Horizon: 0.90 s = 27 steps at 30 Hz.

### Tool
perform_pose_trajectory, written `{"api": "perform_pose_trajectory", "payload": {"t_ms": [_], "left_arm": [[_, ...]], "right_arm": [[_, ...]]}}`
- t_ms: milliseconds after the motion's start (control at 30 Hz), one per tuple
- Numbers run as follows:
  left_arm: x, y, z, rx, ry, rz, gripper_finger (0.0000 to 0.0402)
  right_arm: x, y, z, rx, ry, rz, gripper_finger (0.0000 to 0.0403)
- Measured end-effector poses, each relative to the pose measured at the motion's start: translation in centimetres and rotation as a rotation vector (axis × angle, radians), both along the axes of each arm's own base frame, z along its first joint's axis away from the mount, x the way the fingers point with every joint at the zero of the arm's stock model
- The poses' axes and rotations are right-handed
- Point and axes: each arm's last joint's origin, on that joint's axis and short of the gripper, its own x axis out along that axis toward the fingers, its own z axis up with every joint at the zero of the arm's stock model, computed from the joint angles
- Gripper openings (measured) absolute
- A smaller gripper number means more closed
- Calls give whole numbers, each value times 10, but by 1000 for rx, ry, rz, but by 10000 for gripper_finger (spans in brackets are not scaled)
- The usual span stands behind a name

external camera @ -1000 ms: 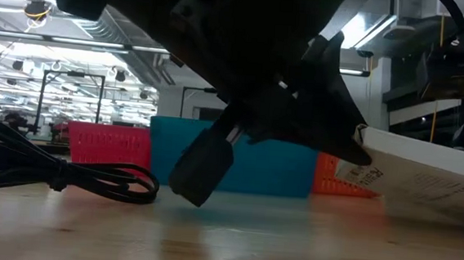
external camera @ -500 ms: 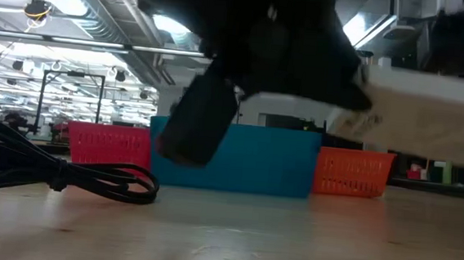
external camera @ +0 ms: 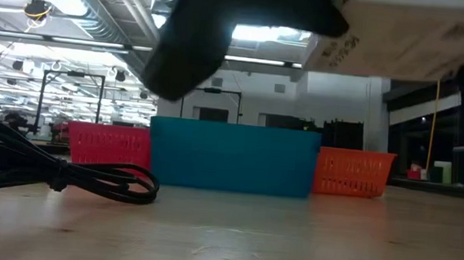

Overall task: Pick and place items into bin
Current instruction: Put the right card reader box into the red bin

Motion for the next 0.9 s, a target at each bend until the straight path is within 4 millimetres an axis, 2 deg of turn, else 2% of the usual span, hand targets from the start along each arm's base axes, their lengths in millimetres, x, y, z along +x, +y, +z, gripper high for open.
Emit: {"api": "perform_pose_trajectory", "payload": {"t_ms": [233, 433, 600, 900], "left_arm": [[-8, -2, 25, -23, -32, -9, 19], [-15, 2, 39, -35, -28, 10, 19], [-27, 12, 48, -65, -4, 82, 19], [-51, 32, 84, -190, -59, 180, 19]], "right_arm": [[-11, -9, 8, -40, 40, 2, 0], [-20, -15, 14, -66, 58, 26, 0], [-23, -19, 22, -102, -5, 27, 0], [-19, -24, 34, -260, -191, -29, 0]]}}
